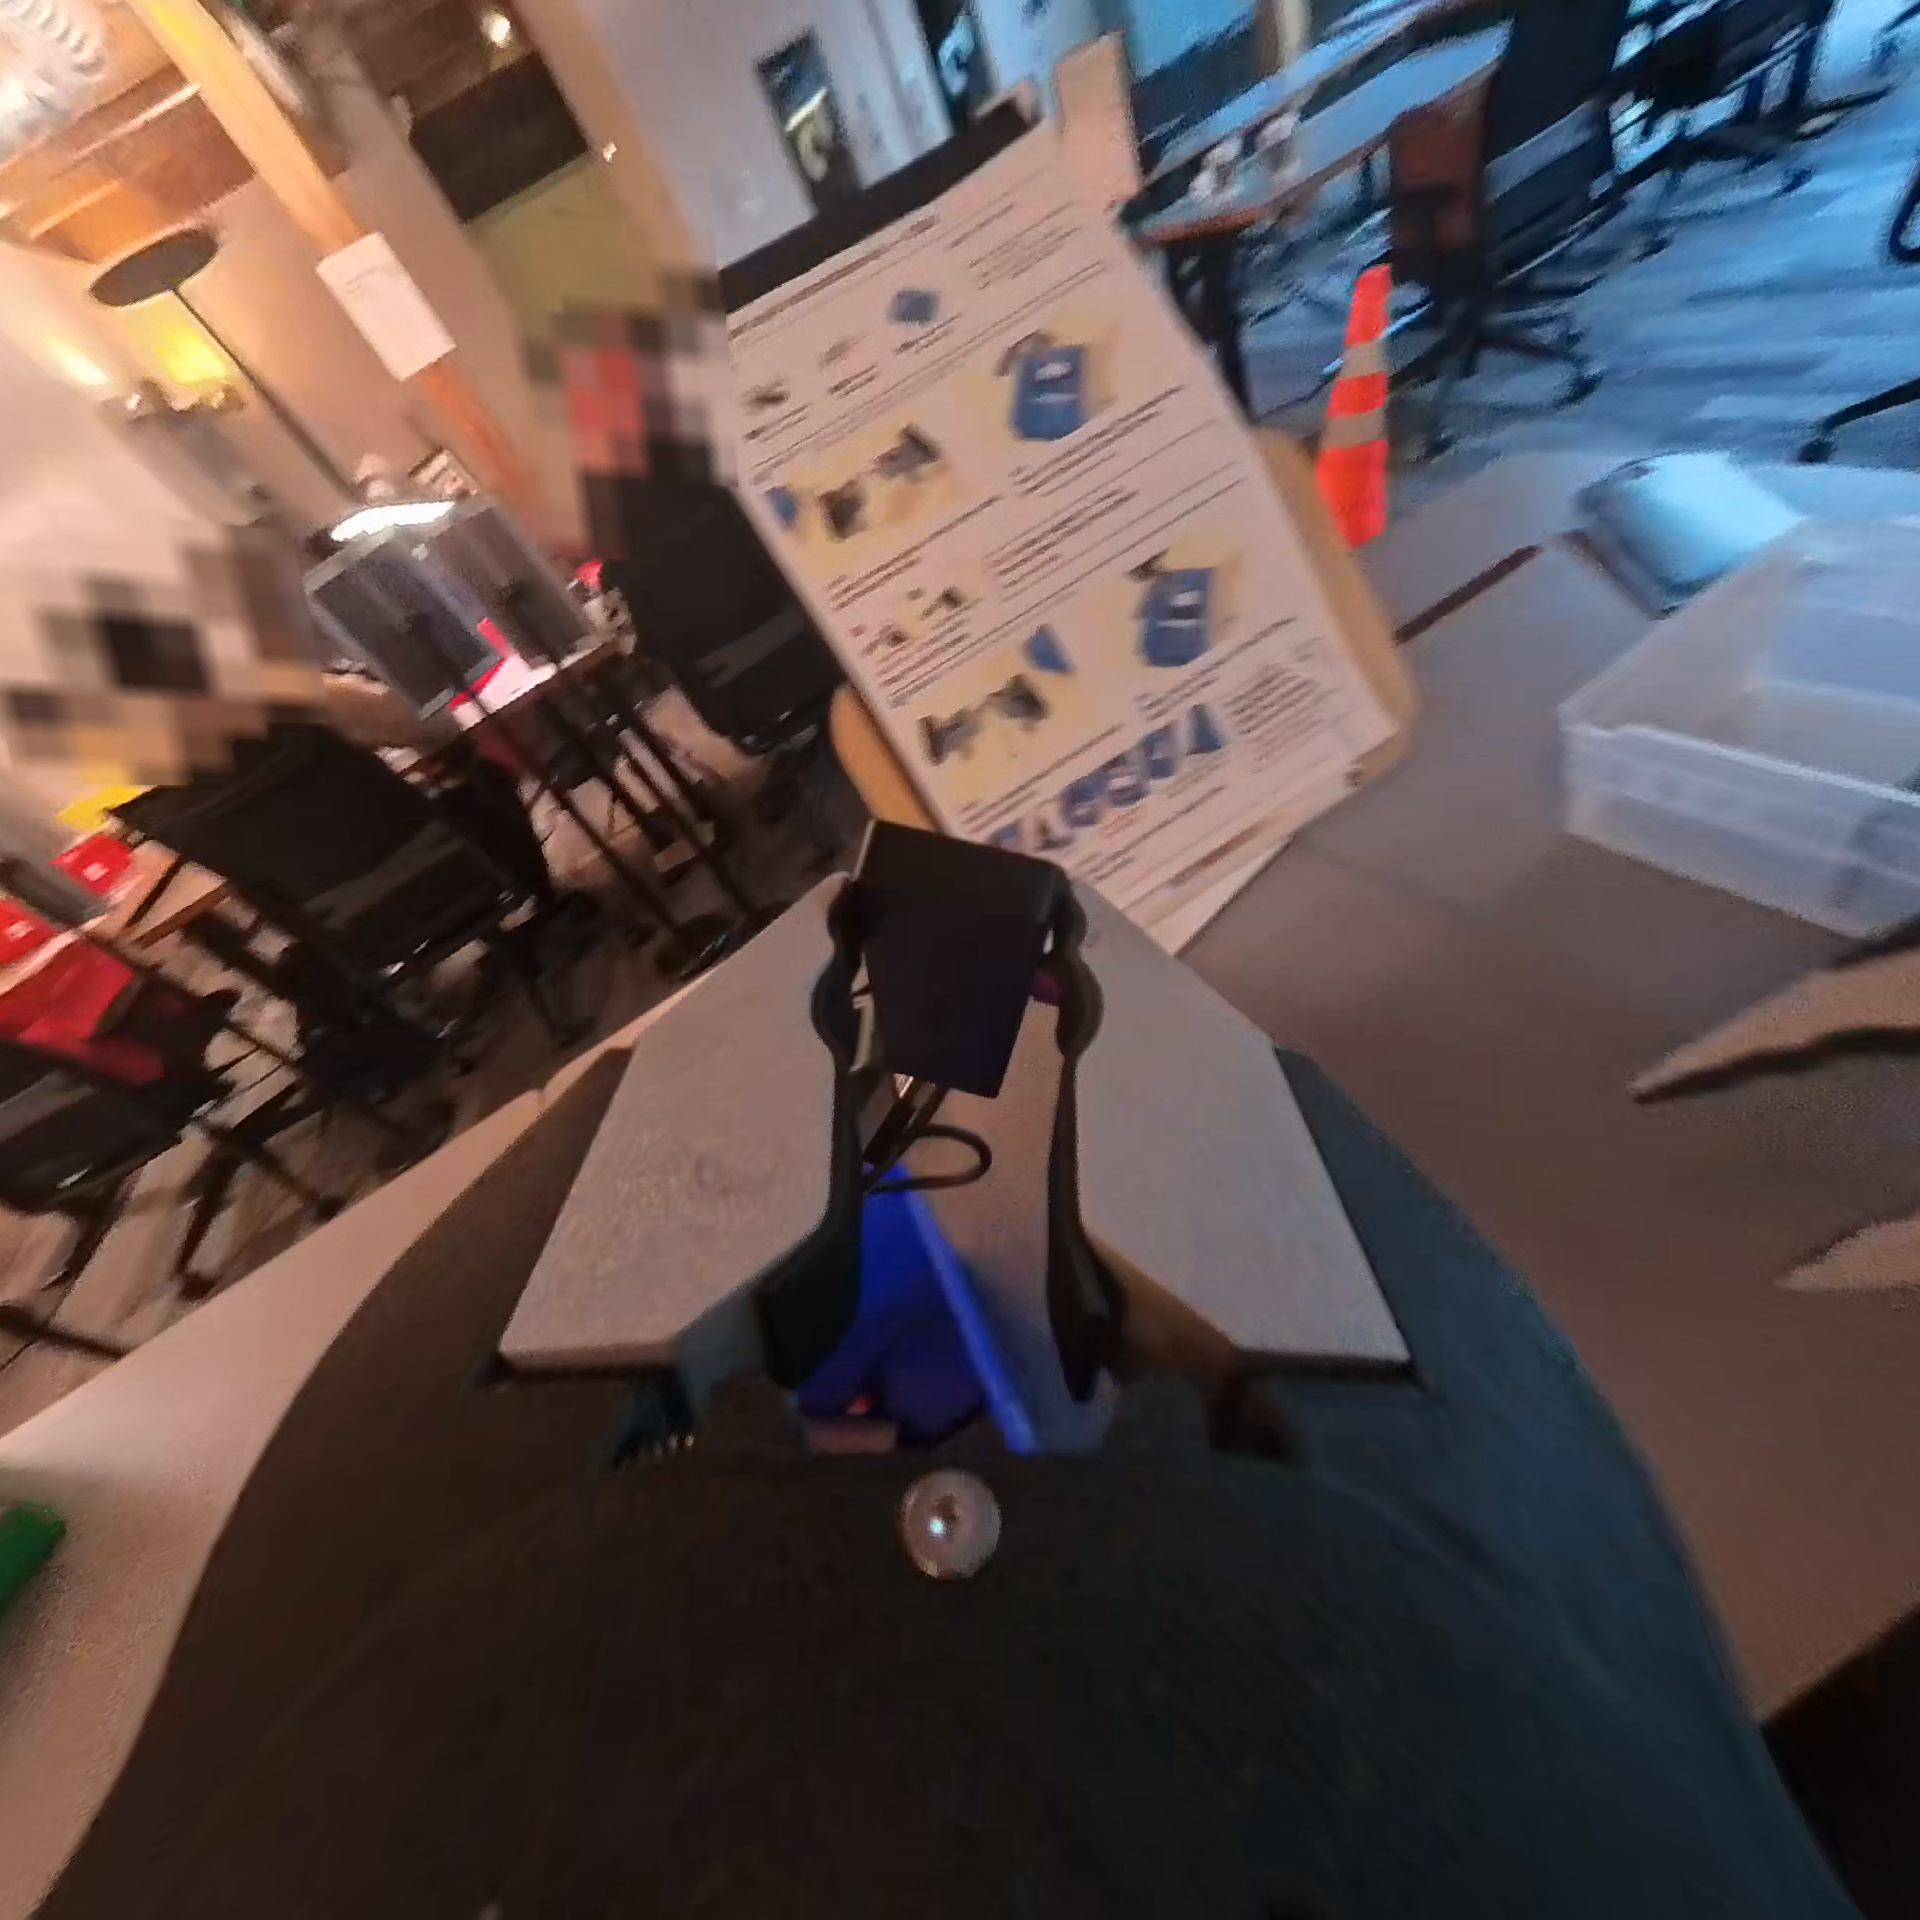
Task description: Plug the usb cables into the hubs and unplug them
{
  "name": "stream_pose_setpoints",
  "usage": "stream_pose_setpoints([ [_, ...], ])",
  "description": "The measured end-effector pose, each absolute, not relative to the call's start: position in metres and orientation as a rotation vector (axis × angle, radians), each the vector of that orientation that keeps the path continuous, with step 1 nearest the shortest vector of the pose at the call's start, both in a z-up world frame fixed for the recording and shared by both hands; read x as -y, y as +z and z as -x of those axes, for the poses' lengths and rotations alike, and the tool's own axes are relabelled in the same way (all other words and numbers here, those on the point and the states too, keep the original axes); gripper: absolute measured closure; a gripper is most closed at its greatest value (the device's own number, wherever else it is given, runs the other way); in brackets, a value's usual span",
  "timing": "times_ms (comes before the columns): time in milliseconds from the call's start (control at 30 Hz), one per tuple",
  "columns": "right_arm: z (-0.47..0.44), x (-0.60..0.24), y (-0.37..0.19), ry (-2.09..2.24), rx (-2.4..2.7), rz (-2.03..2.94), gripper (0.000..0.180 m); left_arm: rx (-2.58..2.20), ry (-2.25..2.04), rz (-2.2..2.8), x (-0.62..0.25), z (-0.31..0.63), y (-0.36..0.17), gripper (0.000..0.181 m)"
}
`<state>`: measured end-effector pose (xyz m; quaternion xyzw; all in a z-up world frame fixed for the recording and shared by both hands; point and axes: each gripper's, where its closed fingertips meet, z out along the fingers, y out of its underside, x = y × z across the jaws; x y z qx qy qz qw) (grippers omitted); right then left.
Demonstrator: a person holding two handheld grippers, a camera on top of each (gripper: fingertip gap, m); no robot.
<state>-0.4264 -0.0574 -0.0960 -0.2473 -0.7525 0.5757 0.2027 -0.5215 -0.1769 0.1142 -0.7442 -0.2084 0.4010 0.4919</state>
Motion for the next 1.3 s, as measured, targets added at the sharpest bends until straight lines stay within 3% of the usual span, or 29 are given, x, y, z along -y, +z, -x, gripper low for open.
stream_pose_setpoints([
  [100,0.398,0.074,-0.034,1.698,2.025,0.552,0.123,0.395,0.926,1.736,0.142,0.477,0.095,0.146],
  [233,0.382,0.082,-0.014,1.699,1.936,0.564,0.124,0.347,0.897,1.698,0.108,0.444,0.051,0.146],
  [500,0.426,0.076,-0.076,1.414,2.051,0.673,0.131,0.441,0.791,1.749,0.063,0.457,-0.039,0.147],
  [567,0.432,0.075,-0.090,1.380,2.100,0.637,0.171,0.463,0.740,1.734,0.057,0.458,-0.047,0.147],
  [600,0.434,0.073,-0.094,1.357,2.116,0.612,0.180,0.473,0.736,1.731,0.057,0.460,-0.051,0.146],
  [833,0.443,0.041,-0.101,1.172,2.146,0.465,0.180,0.323,0.552,1.842,0.072,0.448,-0.080,0.137],
  [967,0.432,0.034,-0.106,1.083,2.206,0.305,0.180,0.226,0.595,1.963,0.086,0.444,-0.098,0.110],
  [1033,0.426,0.035,-0.112,1.047,2.252,0.259,0.180,0.131,0.680,2.018,0.084,0.436,-0.100,0.105],
  [1167,0.414,0.044,-0.119,1.043,2.297,0.166,0.180,-0.128,0.876,2.171,0.071,0.420,-0.106,0.117],
  [1233,0.410,0.047,-0.119,1.055,2.307,0.150,0.180,-0.210,0.935,2.270,0.068,0.419,-0.115,0.137],
  [1267,0.408,0.047,-0.119,1.056,2.312,0.142,0.180,-0.231,0.973,2.316,0.069,0.422,-0.120,0.157],
  [1300,0.407,0.046,-0.119,1.046,2.318,0.137,0.180,-0.247,1.026,2.351,0.072,0.427,-0.123,0.160],
])
